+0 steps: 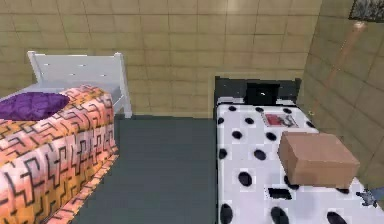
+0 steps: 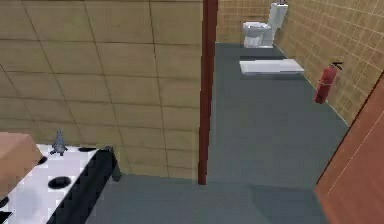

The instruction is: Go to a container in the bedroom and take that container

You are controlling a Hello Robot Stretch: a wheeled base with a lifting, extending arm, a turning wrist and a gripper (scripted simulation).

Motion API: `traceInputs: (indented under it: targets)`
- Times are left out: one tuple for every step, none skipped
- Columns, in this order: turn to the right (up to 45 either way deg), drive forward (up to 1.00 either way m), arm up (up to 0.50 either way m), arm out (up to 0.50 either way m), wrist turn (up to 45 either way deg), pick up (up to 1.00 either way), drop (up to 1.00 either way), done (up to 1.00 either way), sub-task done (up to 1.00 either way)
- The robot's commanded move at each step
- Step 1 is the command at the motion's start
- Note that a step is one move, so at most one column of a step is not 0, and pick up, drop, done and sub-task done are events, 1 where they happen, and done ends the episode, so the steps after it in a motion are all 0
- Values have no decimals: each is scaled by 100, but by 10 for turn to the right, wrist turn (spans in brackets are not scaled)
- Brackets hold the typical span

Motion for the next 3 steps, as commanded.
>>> traceInputs:
  targets:
    - [-450,0,0,0,0,0,0,0,0]
    - [-120,0,0,0,0,0,0,0,0]
    - [450,0,0,0,0,0,0,0,0]
